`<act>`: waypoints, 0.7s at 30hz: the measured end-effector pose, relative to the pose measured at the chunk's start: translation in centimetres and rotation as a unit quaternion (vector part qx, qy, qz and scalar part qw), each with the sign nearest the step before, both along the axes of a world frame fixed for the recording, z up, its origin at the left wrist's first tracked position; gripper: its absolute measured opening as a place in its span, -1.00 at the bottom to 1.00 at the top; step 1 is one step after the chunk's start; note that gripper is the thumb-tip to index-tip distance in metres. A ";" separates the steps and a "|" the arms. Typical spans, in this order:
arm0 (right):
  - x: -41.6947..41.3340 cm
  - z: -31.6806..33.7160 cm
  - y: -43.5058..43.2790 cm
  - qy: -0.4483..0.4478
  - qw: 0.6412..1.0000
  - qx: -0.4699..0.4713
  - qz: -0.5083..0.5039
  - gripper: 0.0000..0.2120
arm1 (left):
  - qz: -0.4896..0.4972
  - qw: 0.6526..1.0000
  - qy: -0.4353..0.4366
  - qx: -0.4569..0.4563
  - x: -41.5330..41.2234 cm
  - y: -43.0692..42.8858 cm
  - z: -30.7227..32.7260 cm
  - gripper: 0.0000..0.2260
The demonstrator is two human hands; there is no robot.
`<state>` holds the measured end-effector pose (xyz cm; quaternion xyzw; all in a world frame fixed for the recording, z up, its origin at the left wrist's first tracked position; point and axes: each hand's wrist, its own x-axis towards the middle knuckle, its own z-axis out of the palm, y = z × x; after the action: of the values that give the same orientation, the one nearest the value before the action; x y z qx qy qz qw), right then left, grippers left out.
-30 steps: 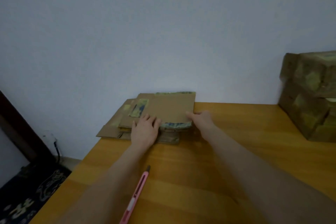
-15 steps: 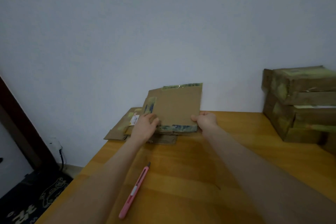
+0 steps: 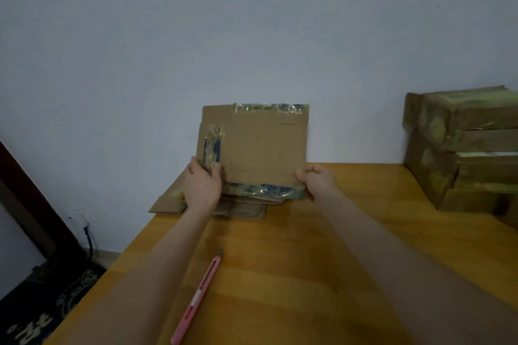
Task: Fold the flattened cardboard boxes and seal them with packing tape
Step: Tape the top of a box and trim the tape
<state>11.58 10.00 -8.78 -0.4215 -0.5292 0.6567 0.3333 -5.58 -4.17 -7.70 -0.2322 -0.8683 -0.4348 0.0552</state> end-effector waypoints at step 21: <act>24.8 -0.4 -12.5 -0.052 0.964 0.245 -0.091 -0.06 | -0.420 0.881 -0.072 0.204 23.6 -9.0 1.7 -0.52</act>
<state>36.35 -2.49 -9.19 -0.4068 -0.6499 0.4514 0.4565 18.01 -13.14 -6.02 -0.5269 -0.5830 -0.6001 -0.1492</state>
